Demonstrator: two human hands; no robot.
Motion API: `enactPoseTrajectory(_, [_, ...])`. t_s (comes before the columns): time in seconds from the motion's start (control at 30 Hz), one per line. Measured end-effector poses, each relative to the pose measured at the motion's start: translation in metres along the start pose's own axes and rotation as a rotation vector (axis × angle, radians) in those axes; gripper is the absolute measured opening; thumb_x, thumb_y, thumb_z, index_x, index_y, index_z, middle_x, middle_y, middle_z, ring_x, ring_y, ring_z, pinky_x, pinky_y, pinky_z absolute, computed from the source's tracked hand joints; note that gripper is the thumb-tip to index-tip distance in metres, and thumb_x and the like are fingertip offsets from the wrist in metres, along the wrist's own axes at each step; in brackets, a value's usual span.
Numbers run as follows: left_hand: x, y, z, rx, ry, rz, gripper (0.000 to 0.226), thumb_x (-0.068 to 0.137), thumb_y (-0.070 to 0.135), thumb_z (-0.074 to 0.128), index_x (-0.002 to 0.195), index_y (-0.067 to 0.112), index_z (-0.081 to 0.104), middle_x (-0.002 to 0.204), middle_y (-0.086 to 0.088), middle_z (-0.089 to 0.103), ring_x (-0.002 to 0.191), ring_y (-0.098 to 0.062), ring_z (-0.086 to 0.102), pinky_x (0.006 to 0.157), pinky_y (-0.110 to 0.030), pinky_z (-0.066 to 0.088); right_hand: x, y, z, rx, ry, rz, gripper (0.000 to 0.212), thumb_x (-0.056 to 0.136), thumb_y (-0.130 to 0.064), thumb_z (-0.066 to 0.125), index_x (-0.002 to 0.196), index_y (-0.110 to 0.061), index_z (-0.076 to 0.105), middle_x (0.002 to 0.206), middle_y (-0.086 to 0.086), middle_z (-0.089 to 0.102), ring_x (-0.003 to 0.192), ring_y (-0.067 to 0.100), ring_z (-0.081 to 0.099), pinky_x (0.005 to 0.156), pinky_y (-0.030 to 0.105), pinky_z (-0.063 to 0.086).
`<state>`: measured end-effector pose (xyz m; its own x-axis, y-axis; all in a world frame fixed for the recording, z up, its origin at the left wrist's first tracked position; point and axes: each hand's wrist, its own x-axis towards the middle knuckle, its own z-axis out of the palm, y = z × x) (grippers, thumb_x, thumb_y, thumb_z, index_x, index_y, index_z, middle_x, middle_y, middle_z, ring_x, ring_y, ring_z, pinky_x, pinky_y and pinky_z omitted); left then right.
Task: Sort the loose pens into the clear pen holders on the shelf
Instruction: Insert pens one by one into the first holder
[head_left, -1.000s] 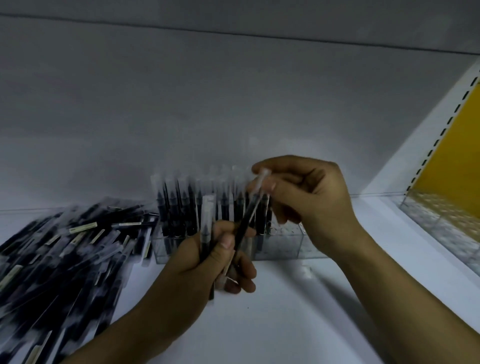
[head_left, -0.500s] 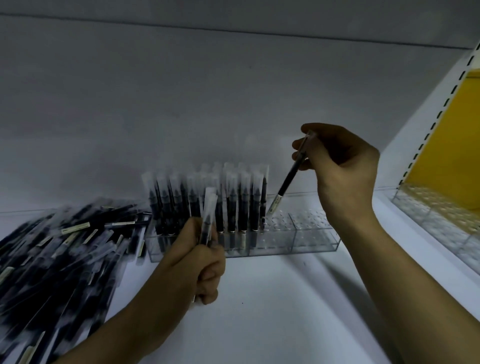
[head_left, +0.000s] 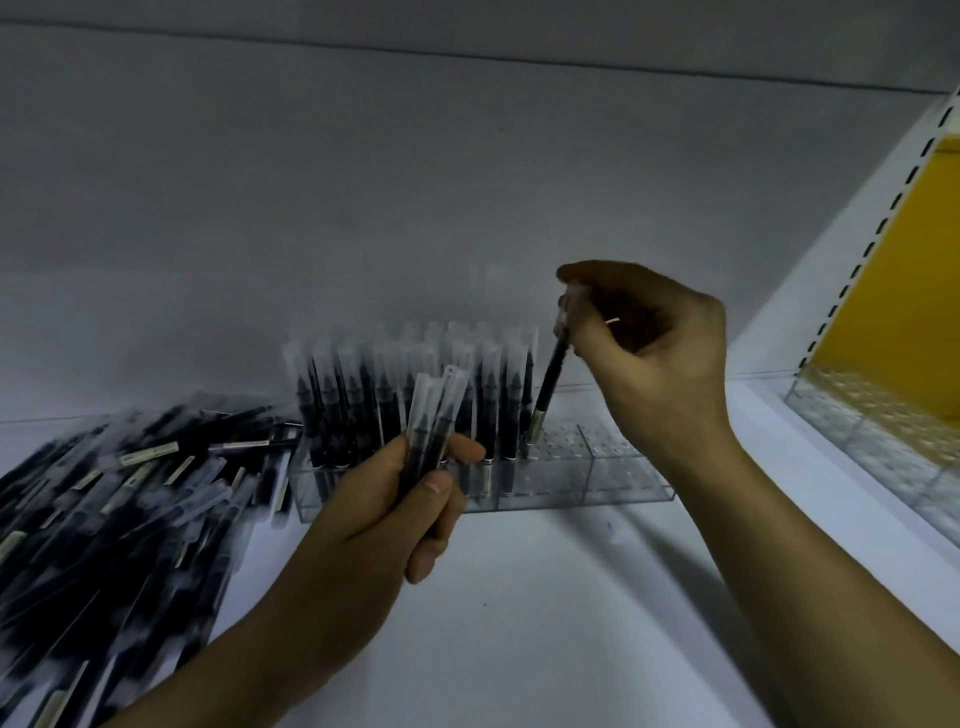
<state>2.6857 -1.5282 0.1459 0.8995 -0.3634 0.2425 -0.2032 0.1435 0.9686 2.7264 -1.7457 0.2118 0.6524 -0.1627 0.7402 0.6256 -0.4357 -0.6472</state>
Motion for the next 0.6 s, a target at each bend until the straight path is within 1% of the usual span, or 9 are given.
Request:
enactPoseTrajectory(0.07, [-0.0002,0.0014,0.0008,-0.032,0.003,-0.015,0.03,0.087,0.021,0.046,0.099,0.031,0.072,0.065,-0.008,0.041,0.047,-0.011,0.034,0.045,-0.026,0.028,-0.0016,0.0013,0.0011,-0.085,-0.045,-0.035,0.019,0.093,-0.012,0.069,0.109,-0.019,0.078,0.101,-0.006,0.074,0.086,0.013,0.072,0.076,0.03,0.062])
enactPoseTrajectory(0.17, [-0.0005,0.0038,0.0016,-0.054,-0.008,-0.031,0.031,0.086,0.021,0.046,0.097,0.032,0.073,0.062,-0.004,0.041,0.046,-0.01,0.03,0.046,-0.032,0.02,-0.0037,0.0027,0.0024,-0.172,-0.105,-0.084,0.024,0.088,-0.012,0.071,0.11,-0.02,0.077,0.097,-0.008,0.073,0.084,0.011,0.07,0.074,0.024,0.06])
enactPoseTrajectory(0.3, [-0.0013,0.0074,0.0028,-0.095,0.01,-0.068,0.03,0.084,0.022,0.047,0.095,0.031,0.074,0.06,-0.001,0.042,0.044,-0.01,0.027,0.046,-0.033,0.016,-0.0038,0.0034,0.003,-0.164,-0.144,-0.074,0.026,0.087,-0.011,0.071,0.111,-0.02,0.075,0.093,-0.01,0.071,0.084,0.013,0.07,0.075,0.027,0.061])
enactPoseTrajectory(0.4, [0.0,0.0084,0.0019,-0.134,0.038,-0.109,0.027,0.082,0.024,0.047,0.089,0.03,0.072,0.058,-0.002,0.042,0.041,-0.009,0.027,0.046,-0.031,0.014,-0.0046,0.0031,0.0045,-0.176,-0.207,-0.058,0.03,0.086,-0.009,0.072,0.113,-0.021,0.073,0.086,-0.011,0.069,0.08,0.013,0.069,0.074,0.029,0.061])
enactPoseTrajectory(0.5, [0.0009,0.0079,0.0009,-0.154,0.056,-0.116,0.024,0.081,0.024,0.048,0.081,0.026,0.072,0.056,-0.002,0.042,0.04,-0.01,0.028,0.044,-0.029,0.015,-0.0062,0.0038,0.0068,-0.211,-0.255,-0.063,0.032,0.086,-0.009,0.072,0.114,-0.025,0.07,0.085,-0.01,0.068,0.08,0.013,0.067,0.07,0.027,0.059])
enactPoseTrajectory(0.6, [0.0008,0.0074,0.0014,-0.133,0.052,-0.097,0.024,0.083,0.023,0.048,0.077,0.024,0.071,0.057,-0.002,0.042,0.042,-0.01,0.033,0.041,-0.023,0.027,-0.007,0.0004,0.0074,-0.266,-0.19,-0.125,0.028,0.085,-0.017,0.07,0.113,-0.023,0.07,0.089,-0.009,0.064,0.079,0.014,0.063,0.063,0.021,0.052])
